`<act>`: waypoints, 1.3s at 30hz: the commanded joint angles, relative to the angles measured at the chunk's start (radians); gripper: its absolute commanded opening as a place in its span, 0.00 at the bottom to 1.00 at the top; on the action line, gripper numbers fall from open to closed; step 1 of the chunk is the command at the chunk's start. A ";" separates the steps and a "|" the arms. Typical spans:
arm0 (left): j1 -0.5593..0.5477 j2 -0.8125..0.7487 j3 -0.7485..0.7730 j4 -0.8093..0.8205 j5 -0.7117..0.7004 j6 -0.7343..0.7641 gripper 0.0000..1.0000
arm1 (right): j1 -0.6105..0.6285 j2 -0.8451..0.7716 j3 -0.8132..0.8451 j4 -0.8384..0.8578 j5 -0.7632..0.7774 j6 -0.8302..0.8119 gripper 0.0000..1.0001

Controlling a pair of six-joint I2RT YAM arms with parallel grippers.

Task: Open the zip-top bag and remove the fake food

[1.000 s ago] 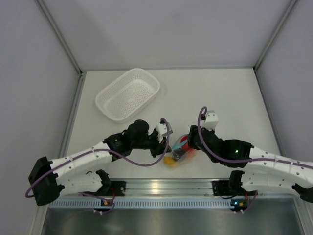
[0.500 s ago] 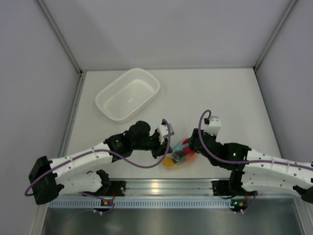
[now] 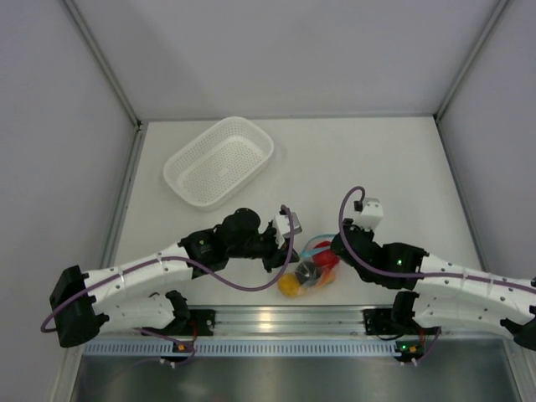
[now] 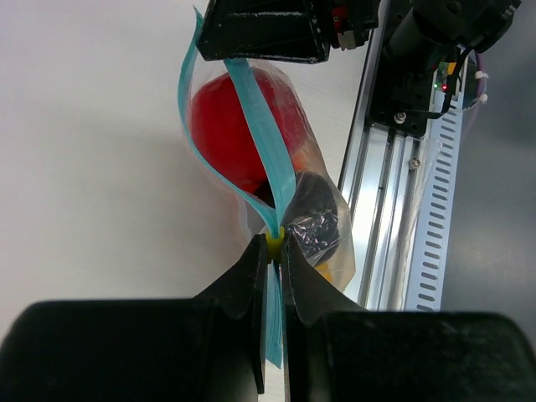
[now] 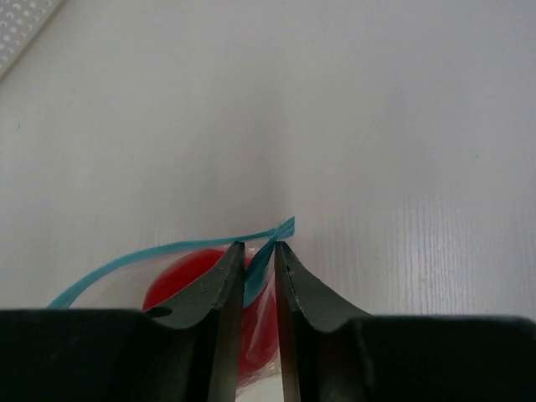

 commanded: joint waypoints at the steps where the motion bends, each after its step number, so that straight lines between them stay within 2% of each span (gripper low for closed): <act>1: -0.004 -0.006 0.045 0.040 -0.028 0.010 0.00 | -0.037 -0.032 -0.019 0.021 0.008 -0.013 0.20; 4: -0.004 -0.014 0.042 0.040 -0.038 0.013 0.00 | -0.072 -0.060 -0.039 0.054 -0.023 -0.040 0.12; 5: -0.004 -0.019 0.042 0.041 -0.038 0.015 0.00 | -0.094 -0.068 -0.048 0.059 -0.041 -0.048 0.13; 7: -0.006 -0.020 0.041 0.040 -0.031 0.021 0.00 | -0.117 -0.074 -0.055 0.076 -0.055 -0.068 0.20; 9: -0.004 -0.023 0.041 0.040 -0.021 0.024 0.00 | -0.140 -0.068 -0.056 0.077 -0.064 -0.082 0.23; 10: -0.004 -0.023 0.042 0.041 -0.018 0.026 0.00 | -0.147 -0.062 -0.058 0.080 -0.070 -0.088 0.35; 11: -0.004 -0.022 0.042 0.041 -0.013 0.026 0.00 | -0.161 -0.058 -0.056 0.085 -0.086 -0.094 0.38; 17: -0.004 -0.016 0.050 0.040 -0.024 0.029 0.00 | -0.178 -0.025 -0.070 0.140 -0.145 -0.105 0.38; 20: -0.004 -0.012 0.050 0.040 -0.041 0.030 0.00 | -0.187 -0.034 -0.091 0.182 -0.211 -0.102 0.42; 22: -0.004 -0.009 0.047 0.041 -0.044 0.035 0.00 | -0.186 -0.058 -0.093 0.197 -0.231 -0.093 0.51; 26: -0.004 0.000 0.041 0.040 -0.064 0.039 0.00 | -0.187 -0.121 -0.076 0.206 -0.286 -0.102 0.52; 30: -0.022 0.015 0.057 0.040 -0.183 0.044 0.00 | -0.186 -0.108 -0.018 0.157 -0.326 -0.132 0.54; 31: -0.030 0.029 0.067 0.040 -0.250 0.068 0.00 | -0.186 -0.095 -0.003 0.151 -0.328 -0.146 0.54; 39: -0.035 0.083 0.203 0.024 -0.543 0.098 0.00 | -0.213 0.064 0.247 0.053 -0.291 -0.304 0.59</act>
